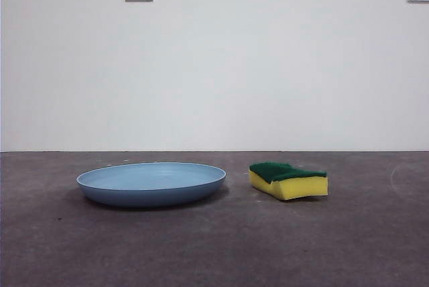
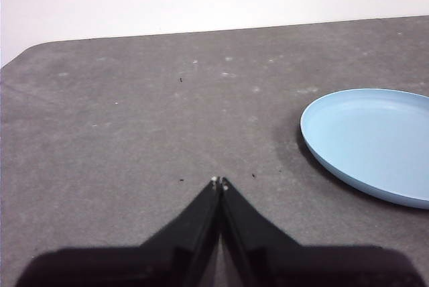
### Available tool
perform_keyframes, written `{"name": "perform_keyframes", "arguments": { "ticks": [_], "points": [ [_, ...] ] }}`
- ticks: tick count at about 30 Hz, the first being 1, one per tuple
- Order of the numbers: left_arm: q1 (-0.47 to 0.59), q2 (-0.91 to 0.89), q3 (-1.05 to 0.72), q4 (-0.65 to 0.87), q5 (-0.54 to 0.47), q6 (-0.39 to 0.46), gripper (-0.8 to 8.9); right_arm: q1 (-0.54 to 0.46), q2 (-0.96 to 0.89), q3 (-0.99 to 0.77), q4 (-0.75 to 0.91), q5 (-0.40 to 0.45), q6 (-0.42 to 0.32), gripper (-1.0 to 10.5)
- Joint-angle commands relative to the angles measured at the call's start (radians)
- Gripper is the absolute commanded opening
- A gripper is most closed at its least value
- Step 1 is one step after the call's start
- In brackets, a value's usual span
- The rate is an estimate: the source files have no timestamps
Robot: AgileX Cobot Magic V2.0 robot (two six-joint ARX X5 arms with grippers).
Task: Pick up the plate,pick up the cloth,clean the plate with the cloth
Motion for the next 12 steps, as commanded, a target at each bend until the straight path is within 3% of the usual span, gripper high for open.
{"name": "perform_keyframes", "arguments": {
  "ticks": [1,4,9,12],
  "points": [
    [0.003,-0.003,-0.015,0.003,-0.001,-0.007,-0.03,-0.064,-0.006,-0.029,0.082,-0.002,-0.051,0.0],
    [0.003,-0.003,-0.015,0.003,-0.001,-0.007,-0.03,-0.184,-0.029,-0.101,0.231,-0.058,-0.049,0.0],
    [0.003,-0.003,-0.015,0.003,-0.001,-0.007,-0.03,-0.369,-0.140,-0.325,0.488,-0.334,-0.048,0.0],
    [0.003,-0.003,-0.015,0.003,-0.001,-0.007,-0.03,-0.420,-0.230,-0.455,0.530,-0.354,-0.041,0.0]
  ]
}}
